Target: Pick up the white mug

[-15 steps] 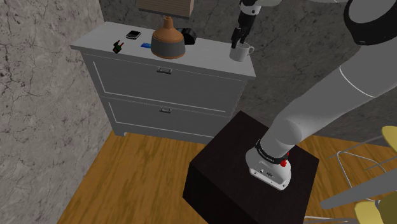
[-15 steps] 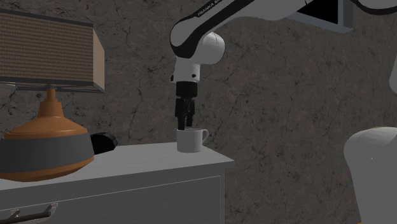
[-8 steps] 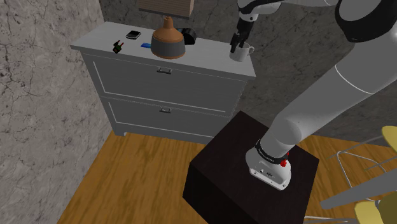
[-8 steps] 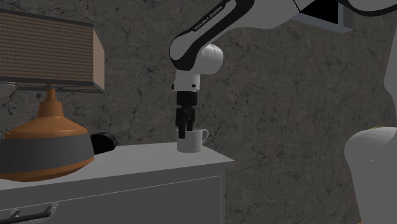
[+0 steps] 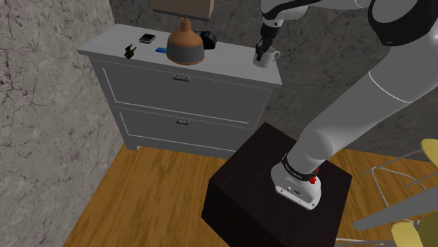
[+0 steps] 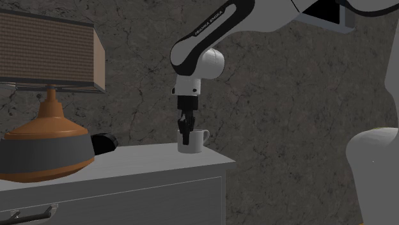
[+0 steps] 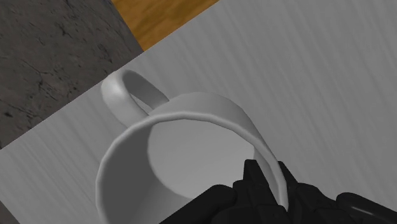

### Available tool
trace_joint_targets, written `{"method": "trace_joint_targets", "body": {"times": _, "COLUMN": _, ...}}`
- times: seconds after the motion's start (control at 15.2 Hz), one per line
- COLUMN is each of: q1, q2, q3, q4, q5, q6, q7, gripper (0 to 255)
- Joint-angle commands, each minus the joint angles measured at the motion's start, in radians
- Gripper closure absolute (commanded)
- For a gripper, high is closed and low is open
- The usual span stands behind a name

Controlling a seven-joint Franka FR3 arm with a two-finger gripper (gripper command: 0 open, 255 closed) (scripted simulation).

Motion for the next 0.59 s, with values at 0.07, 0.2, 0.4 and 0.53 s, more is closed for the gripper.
{"method": "trace_joint_targets", "body": {"times": 0.07, "q1": 0.000, "q2": 0.000, "q3": 0.000, "q4": 0.000, "q5": 0.000, "q6": 0.000, "q7": 0.000, "gripper": 255}}
{"method": "trace_joint_targets", "body": {"times": 0.2, "q1": 0.000, "q2": 0.000, "q3": 0.000, "q4": 0.000, "q5": 0.000, "q6": 0.000, "q7": 0.000, "gripper": 255}}
{"method": "trace_joint_targets", "body": {"times": 0.4, "q1": 0.000, "q2": -0.006, "q3": 0.002, "q4": 0.022, "q5": -0.001, "q6": -0.027, "q7": 0.000, "gripper": 255}}
{"method": "trace_joint_targets", "body": {"times": 0.53, "q1": 0.001, "q2": -0.012, "q3": 0.004, "q4": 0.043, "q5": -0.003, "q6": -0.054, "q7": 0.001, "gripper": 255}}
